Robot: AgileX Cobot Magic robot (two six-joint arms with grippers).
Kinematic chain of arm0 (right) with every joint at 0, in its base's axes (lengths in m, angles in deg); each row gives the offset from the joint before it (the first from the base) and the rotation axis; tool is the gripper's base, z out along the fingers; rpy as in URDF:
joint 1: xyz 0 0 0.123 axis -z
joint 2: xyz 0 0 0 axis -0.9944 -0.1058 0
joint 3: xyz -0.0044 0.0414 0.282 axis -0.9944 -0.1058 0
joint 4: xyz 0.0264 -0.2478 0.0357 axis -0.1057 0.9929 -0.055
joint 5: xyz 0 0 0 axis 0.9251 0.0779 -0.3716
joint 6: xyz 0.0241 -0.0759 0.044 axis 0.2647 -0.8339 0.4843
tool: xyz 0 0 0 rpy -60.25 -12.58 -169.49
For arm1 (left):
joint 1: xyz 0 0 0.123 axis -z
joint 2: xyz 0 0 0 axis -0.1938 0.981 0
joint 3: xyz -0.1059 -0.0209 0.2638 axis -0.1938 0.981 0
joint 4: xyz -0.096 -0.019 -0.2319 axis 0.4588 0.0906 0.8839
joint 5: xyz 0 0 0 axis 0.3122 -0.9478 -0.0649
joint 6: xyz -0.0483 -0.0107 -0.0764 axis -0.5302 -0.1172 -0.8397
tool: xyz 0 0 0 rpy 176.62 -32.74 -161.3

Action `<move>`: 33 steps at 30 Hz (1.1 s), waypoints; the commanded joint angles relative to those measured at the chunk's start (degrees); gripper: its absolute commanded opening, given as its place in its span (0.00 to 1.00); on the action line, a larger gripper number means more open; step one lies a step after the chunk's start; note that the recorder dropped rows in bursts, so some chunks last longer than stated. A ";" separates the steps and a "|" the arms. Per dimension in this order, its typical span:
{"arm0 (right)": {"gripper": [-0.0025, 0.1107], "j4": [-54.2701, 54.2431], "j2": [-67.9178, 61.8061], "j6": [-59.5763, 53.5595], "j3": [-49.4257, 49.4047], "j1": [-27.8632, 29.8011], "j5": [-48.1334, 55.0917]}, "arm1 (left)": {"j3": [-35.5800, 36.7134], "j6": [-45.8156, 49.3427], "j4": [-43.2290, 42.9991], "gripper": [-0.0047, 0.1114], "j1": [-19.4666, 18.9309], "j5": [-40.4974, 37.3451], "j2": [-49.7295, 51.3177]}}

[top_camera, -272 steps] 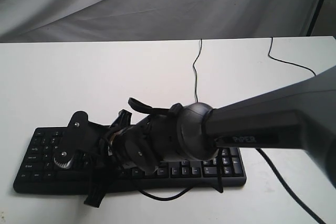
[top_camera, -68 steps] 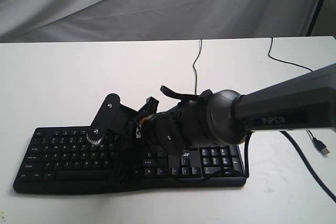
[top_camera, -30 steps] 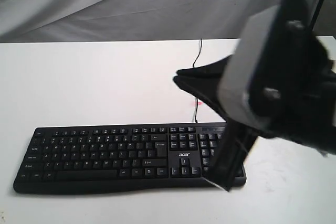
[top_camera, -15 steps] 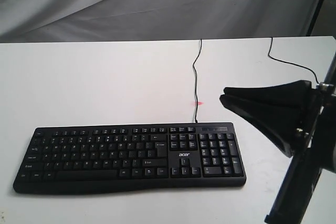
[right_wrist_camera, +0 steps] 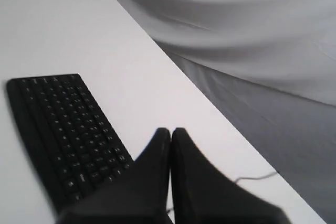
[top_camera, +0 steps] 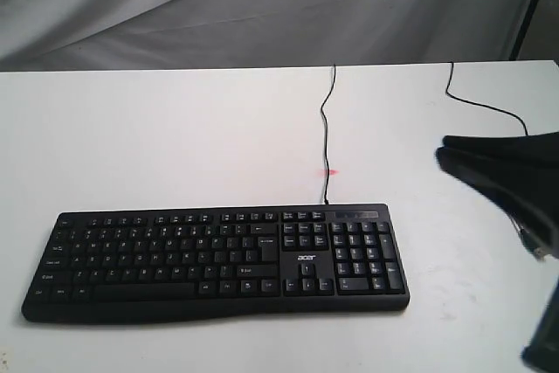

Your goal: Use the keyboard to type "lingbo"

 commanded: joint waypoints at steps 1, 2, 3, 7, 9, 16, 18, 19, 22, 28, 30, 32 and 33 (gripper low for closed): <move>0.02 0.78 8.92 0.18 -0.34 8.02 10.58 | 0.29 -0.16 0.03 0.05 0.22 0.25 0.18; 0.02 1.19 10.69 0.18 -0.34 9.44 12.39 | 0.29 -0.16 0.03 0.05 0.22 0.25 0.18; 0.02 1.43 13.34 0.18 -0.48 11.58 14.66 | 0.29 -0.16 0.03 0.05 0.22 0.25 0.18; 0.02 1.82 21.47 0.18 -3.72 17.95 15.75 | 0.29 -0.16 0.03 0.05 0.22 0.25 0.18; 0.02 1.82 25.94 0.18 -6.92 21.33 15.75 | 0.29 -0.16 0.03 0.05 0.22 0.25 0.18; 0.02 0.17 36.71 0.30 -17.21 24.63 13.65 | 0.29 -0.16 0.03 0.05 0.22 0.25 0.18; 0.02 -0.61 37.29 1.76 -18.81 24.63 11.82 | 0.29 -0.16 0.03 0.05 0.22 0.25 0.18; 0.02 -0.83 37.29 2.33 -19.49 24.63 10.82 | 0.29 -0.16 0.03 0.05 0.22 0.25 0.18; 0.02 -0.84 37.29 3.82 -20.75 24.63 9.07 | 0.29 -0.16 0.03 0.05 0.22 0.25 0.18; 0.02 -0.35 37.29 7.13 -23.79 24.63 1.29 | 0.29 -0.16 0.03 0.05 0.22 0.25 0.18; 0.02 2.46 37.29 10.56 -25.24 24.63 -2.13 | 0.29 -0.16 0.03 0.05 0.22 0.25 0.18; 0.02 6.34 37.29 16.38 -27.18 24.63 -4.21 | 0.29 -0.16 0.03 0.05 0.22 0.25 0.18; 0.02 7.60 37.29 18.12 -27.88 24.63 -4.56 | 0.29 -0.16 0.03 0.05 0.22 0.25 0.18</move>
